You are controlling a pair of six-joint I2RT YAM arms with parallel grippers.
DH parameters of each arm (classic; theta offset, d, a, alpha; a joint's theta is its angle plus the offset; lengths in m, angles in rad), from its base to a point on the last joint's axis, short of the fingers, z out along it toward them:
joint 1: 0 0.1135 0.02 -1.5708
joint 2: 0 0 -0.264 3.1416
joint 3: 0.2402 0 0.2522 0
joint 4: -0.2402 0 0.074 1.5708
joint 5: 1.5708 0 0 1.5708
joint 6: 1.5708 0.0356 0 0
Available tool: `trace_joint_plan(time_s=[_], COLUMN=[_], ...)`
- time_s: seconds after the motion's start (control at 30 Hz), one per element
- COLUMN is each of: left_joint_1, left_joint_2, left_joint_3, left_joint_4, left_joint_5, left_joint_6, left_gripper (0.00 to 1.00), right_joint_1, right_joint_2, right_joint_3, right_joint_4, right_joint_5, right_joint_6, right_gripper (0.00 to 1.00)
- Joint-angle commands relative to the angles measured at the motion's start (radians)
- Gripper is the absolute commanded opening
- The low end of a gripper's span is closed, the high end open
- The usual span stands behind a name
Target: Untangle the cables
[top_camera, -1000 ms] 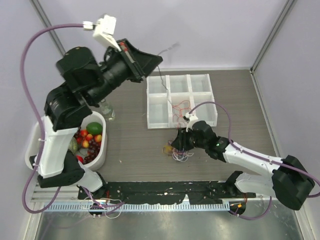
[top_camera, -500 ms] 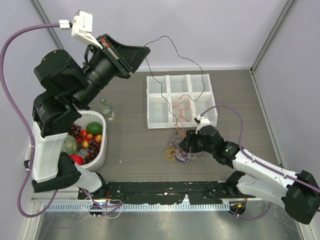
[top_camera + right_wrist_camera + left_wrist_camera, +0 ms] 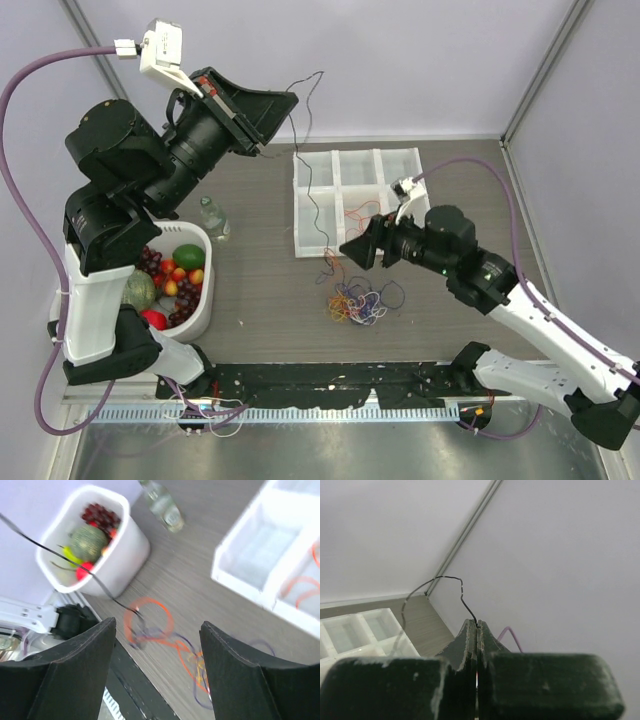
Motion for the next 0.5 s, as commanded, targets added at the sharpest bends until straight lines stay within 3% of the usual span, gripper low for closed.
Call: trace_joint_plan(time_s=[0.0, 0.13, 0.23, 0.33, 0.43, 0.47], left_joint_1=[0.004, 0.004, 0.004, 0.004, 0.004, 0.004], left_joint_2=[-0.011, -0.011, -0.005, 0.001, 0.004, 0.001], left_joint_3=[0.018, 0.019, 0.030, 0.045, 0.059, 0.061], left_joint_4=[0.033, 0.037, 0.037, 0.037, 0.046, 0.054], left_joint_5=[0.013, 0.016, 0.025, 0.037, 0.042, 0.042], left_joint_6=[0.013, 0.012, 0.012, 0.012, 0.012, 0.013], left_gripper=[0.00, 0.00, 0.00, 0.00, 0.00, 0.00], right_joint_1=[0.001, 0.001, 0.001, 0.001, 0.006, 0.012], right_joint_2=[0.063, 0.158, 0.227, 0.278, 0.300, 0.297], right_joint_3=[0.195, 0.320, 0.370, 0.404, 0.264, 0.140], right_joint_4=[0.029, 0.047, 0.075, 0.079, 0.185, 0.240], right_joint_5=[-0.088, -0.141, -0.096, -0.055, -0.068, -0.072], right_joint_6=[-0.085, -0.152, -0.198, -0.192, -0.125, -0.103], right_gripper=[0.73, 0.70, 0.69, 0.60, 0.46, 0.44])
